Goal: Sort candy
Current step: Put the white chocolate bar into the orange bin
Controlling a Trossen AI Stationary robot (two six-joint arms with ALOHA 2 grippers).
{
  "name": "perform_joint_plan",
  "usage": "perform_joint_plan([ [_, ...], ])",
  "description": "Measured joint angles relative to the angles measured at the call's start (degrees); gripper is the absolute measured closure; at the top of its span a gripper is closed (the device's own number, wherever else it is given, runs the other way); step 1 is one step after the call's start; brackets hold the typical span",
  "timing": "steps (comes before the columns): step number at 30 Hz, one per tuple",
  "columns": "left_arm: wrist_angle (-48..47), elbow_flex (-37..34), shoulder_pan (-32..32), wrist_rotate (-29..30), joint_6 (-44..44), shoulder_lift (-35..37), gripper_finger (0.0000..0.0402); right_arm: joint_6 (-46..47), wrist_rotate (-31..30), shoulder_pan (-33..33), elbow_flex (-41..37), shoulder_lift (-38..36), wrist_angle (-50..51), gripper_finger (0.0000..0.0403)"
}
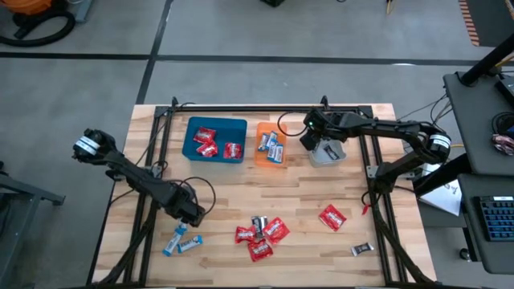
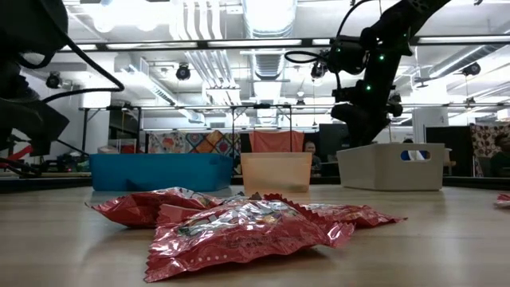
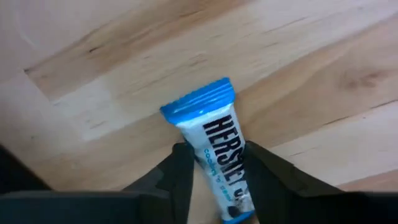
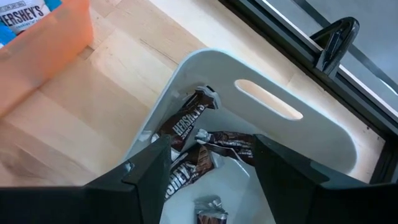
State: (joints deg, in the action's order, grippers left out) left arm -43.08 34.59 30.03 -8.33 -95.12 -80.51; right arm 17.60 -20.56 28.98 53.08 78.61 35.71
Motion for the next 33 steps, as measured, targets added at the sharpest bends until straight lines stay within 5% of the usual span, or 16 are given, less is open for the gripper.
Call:
perform_joint_plan([
  [7, -0.5, 3.2, 0.0, 5.8, 5.9, 0.2, 0.0355, -0.1, 0.0, -0.4, 0.0, 0.0, 0.0, 0.0188],
  [20, -0.8, 11.7, -1.2, 17.9, 24.0, 1.3, 0.0363, -2.4, 0.0, -0.4, 0.0, 0.0, -0.4, 0.0188],
  [28, 4.4, 22.3, -6.3, 30.4, 52.6, 1.7, 0.0363, -8.8, 11.6, -3.9, 0.0, -1.1, -9.1, 0.0188],
  [33, 12.6, 28.8, -13.5, 33.8, 75.4, 1.7, 0.0363, -11.3, 12.6, -6.4, 0.0, -3.0, -12.0, 0.0188],
])
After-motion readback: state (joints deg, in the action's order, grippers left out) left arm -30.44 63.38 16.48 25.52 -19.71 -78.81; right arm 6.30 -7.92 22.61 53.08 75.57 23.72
